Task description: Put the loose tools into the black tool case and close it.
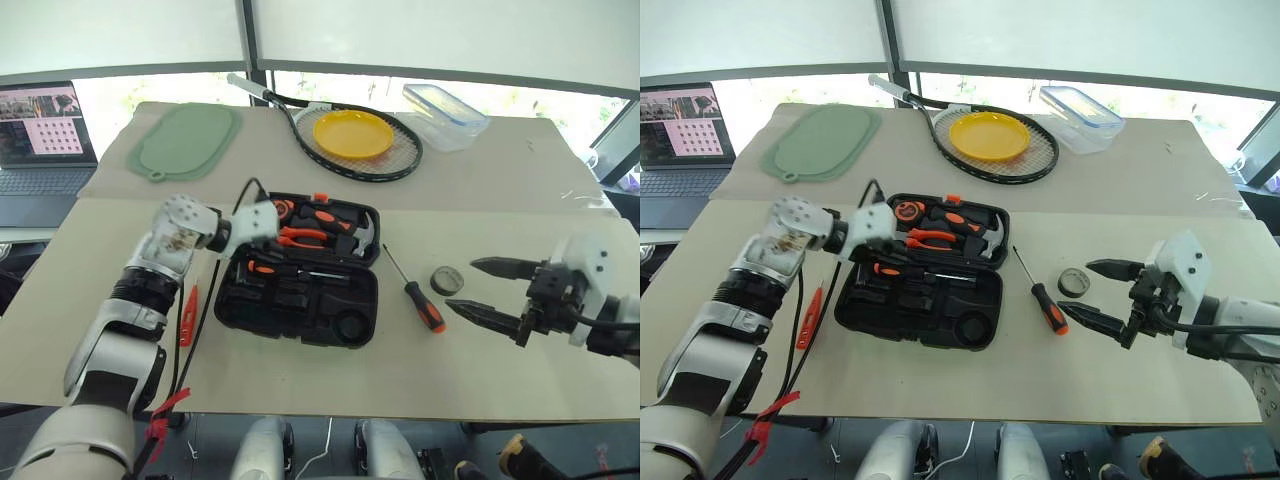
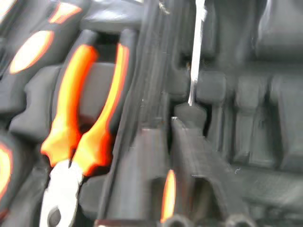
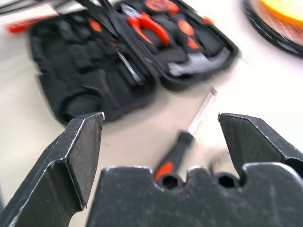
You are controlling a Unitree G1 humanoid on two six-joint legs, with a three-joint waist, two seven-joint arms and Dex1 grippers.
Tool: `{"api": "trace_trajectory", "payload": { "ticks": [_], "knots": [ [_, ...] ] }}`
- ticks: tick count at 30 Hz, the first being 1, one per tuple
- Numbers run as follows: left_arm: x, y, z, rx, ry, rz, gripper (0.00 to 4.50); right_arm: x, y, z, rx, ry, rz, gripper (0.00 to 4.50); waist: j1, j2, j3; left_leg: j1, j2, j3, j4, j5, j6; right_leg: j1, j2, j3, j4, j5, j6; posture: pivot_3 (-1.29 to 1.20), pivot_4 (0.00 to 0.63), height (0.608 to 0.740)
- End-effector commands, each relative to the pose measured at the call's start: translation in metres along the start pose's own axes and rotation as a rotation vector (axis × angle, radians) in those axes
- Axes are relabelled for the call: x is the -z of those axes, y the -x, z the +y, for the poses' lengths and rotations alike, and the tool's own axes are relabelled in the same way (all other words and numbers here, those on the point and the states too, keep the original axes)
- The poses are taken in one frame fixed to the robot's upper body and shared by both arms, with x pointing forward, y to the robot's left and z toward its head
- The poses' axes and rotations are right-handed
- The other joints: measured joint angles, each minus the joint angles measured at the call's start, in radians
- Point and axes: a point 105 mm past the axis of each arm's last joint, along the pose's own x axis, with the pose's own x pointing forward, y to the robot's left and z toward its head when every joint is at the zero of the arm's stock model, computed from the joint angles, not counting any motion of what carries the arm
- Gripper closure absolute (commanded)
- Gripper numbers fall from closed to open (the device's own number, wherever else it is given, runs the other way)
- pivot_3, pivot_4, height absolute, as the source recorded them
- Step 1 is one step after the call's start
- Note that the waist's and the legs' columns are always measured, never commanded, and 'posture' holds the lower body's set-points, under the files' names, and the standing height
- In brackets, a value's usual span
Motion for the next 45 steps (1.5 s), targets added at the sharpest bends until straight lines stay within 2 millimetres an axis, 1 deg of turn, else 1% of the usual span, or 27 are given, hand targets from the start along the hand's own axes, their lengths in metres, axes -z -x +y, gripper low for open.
{"api": "trace_trajectory", "payload": {
  "ticks": [1,3,4,5,7,8,11,14,16,20,23,25,27,28,31,33,34,35,38,42,43,45],
  "knots": [
    [-0.061,0.041,-0.017,0.06,0.085,-0.255,2.3,0.008,0.011,0.0,0.109,-0.034,0.022,0.0,-0.001,0.0,0.0,0.0,0.0,0.0,0.0,0.0,0.0,0.0,0.0,0.0,0.0,0.0,0.0,0.0,0.15,0.738],
    [-0.079,0.052,-0.032,0.107,0.148,-0.332,1.61,0.018,0.018,0.005,0.151,-0.086,0.038,0.0,-0.001,0.001,-0.001,0.0,0.001,0.0,0.0,0.0,0.0,0.0,0.0,0.0,0.0,-0.001,0.001,0.0,0.15,0.738],
    [-0.087,0.055,-0.04,0.133,0.179,-0.359,1.18,0.022,0.021,0.008,0.165,-0.102,0.052,0.0,0.0,0.001,-0.001,0.0,0.001,0.0,0.0,0.0,0.0,0.001,-0.001,0.001,0.0,-0.001,0.001,0.0,0.15,0.738],
    [-0.093,0.058,-0.049,0.163,0.199,-0.381,0.9,0.027,0.027,0.011,0.179,-0.114,0.069,0.0,0.002,0.001,-0.001,0.001,0.002,0.0,0.0,0.0,0.0,0.001,-0.001,0.001,0.0,-0.001,0.002,0.0,0.15,0.738],
    [-0.101,0.061,-0.067,0.22,0.23,-0.4,0.16,0.034,0.038,0.016,0.212,-0.147,0.092,0.0,0.003,0.001,-0.001,0.001,0.002,-0.001,0.0,0.0,0.0,0.003,-0.001,0.0,0.0,-0.002,0.002,0.0,0.15,0.738],
    [-0.103,0.062,-0.075,0.245,0.234,-0.403,0.07,0.036,0.042,0.019,0.225,-0.162,0.101,0.0,0.003,0.001,-0.001,0.002,0.002,-0.001,0.0,0.0,0.001,0.004,-0.001,0.0,0.0,-0.002,0.003,0.0,0.15,0.738],
    [-0.102,0.062,-0.091,0.28,0.23,-0.385,0.07,0.042,0.049,0.025,0.23,-0.19,0.123,0.0,0.0,0.001,-0.001,0.005,0.001,-0.001,0.0,-0.001,0.001,0.006,-0.001,0.001,0.0,-0.001,0.002,0.0,0.15,0.738],
    [-0.097,0.055,-0.104,0.3,0.214,-0.351,0.07,0.051,0.041,0.027,0.197,-0.206,0.144,0.0,-0.004,0.001,-0.001,0.009,-0.001,-0.001,-0.001,0.0,0.0,0.008,0.0,0.003,0.0,-0.001,0.002,0.0,0.15,0.738],
    [-0.096,0.051,-0.108,0.303,0.195,-0.338,0.07,0.053,0.028,0.024,0.184,-0.222,0.126,0.0,-0.007,0.001,-0.001,0.01,-0.001,-0.001,-0.002,0.0,-0.001,0.008,0.001,0.004,0.0,-0.001,0.001,0.0,0.15,0.738],
    [-0.092,0.046,-0.106,0.251,0.137,-0.314,0.07,0.055,-0.006,0.022,0.15,-0.247,0.084,0.0,-0.01,0.0,-0.001,0.011,-0.002,-0.001,-0.002,0.0,-0.001,0.008,0.001,0.005,0.0,-0.001,0.0,0.0,0.15,0.738],
    [-0.088,0.047,-0.105,0.225,0.117,-0.297,0.07,0.057,-0.031,0.019,0.164,-0.272,0.056,0.0,-0.009,0.0,-0.001,0.01,-0.003,-0.001,-0.003,0.001,-0.001,0.007,0.001,0.005,0.0,-0.001,0.0,0.0,0.15,0.738],
    [-0.086,0.048,-0.103,0.203,0.105,-0.286,0.07,0.058,-0.042,0.019,0.168,-0.282,0.048,0.0,-0.007,0.0,-0.001,0.009,-0.003,-0.001,-0.003,0.001,-0.001,0.006,0.0,0.005,0.0,-0.001,0.0,0.0,0.15,0.738],
    [-0.085,0.05,-0.1,0.169,0.087,-0.287,0.07,0.064,-0.054,0.021,0.183,-0.279,0.067,0.0,-0.005,0.0,-0.001,0.008,-0.004,-0.001,-0.003,0.001,-0.001,0.006,0.0,0.005,0.0,-0.001,0.0,0.0,0.15,0.738],
    [-0.085,0.051,-0.098,0.152,0.08,-0.29,0.07,0.07,-0.06,0.021,0.196,-0.269,0.092,0.0,-0.003,0.0,-0.001,0.008,-0.004,-0.001,-0.003,0.001,-0.001,0.006,0.0,0.004,0.0,-0.001,0.0,0.0,0.15,0.738],
    [-0.085,0.052,-0.098,0.141,0.069,-0.288,0.07,0.082,-0.073,0.021,0.234,-0.228,0.137,0.0,-0.003,-0.001,-0.001,0.008,-0.004,0.0,-0.003,0.001,-0.001,0.006,0.0,0.004,0.0,-0.001,0.0,0.0,0.15,0.738],
    [-0.085,0.052,-0.098,0.139,0.067,-0.285,0.0,0.085,-0.076,0.019,0.269,-0.205,0.141,0.52,-0.005,-0.002,-0.002,0.009,-0.003,0.0,-0.003,0.001,-0.001,0.006,0.0,0.004,0.0,-0.001,0.0,0.0,0.15,0.738],
    [-0.085,0.052,-0.098,0.137,0.066,-0.285,0.0,0.084,-0.076,0.021,0.278,-0.212,0.134,0.67,-0.006,-0.003,-0.003,0.01,-0.003,0.0,-0.003,0.001,-0.001,0.007,0.0,0.004,0.0,-0.001,0.0,0.0,0.15,0.738],
    [-0.085,0.052,-0.097,0.135,0.066,-0.285,0.0,0.084,-0.075,0.023,0.278,-0.212,0.128,0.93,-0.007,-0.004,-0.003,0.01,-0.003,0.0,-0.003,0.001,-0.001,0.007,0.0,0.004,0.0,-0.001,0.0,0.0,0.15,0.738],
    [-0.083,0.054,-0.095,0.124,0.067,-0.285,0.0,0.082,-0.071,0.033,0.264,-0.201,0.124,2.06,-0.008,-0.004,-0.003,0.01,-0.003,0.0,-0.004,0.001,-0.001,0.007,0.0,0.004,0.001,-0.002,0.0,0.0,0.15,0.738],
    [-0.078,0.055,-0.095,0.121,0.08,-0.268,0.0,0.078,-0.057,0.037,0.29,-0.212,0.113,3.4,-0.006,-0.004,-0.003,0.01,-0.003,0.0,-0.004,0.001,-0.001,0.007,0.0,0.004,0.0,-0.002,0.0,0.0,0.15,0.738],
    [-0.077,0.056,-0.095,0.119,0.083,-0.265,0.0,0.076,-0.053,0.037,0.298,-0.217,0.11,3.48,-0.005,-0.004,-0.003,0.01,-0.003,0.0,-0.004,0.001,-0.001,0.007,0.0,0.004,0.0,-0.002,0.0,0.0,0.15,0.738],
    [-0.073,0.057,-0.093,0.107,0.095,-0.255,0.0,0.072,-0.041,0.036,0.311,-0.225,0.109,3.48,-0.004,-0.004,-0.003,0.01,-0.003,0.0,-0.004,0.001,-0.001,0.007,0.0,0.004,0.0,-0.002,0.0,0.0,0.15,0.738]
  ]
}}
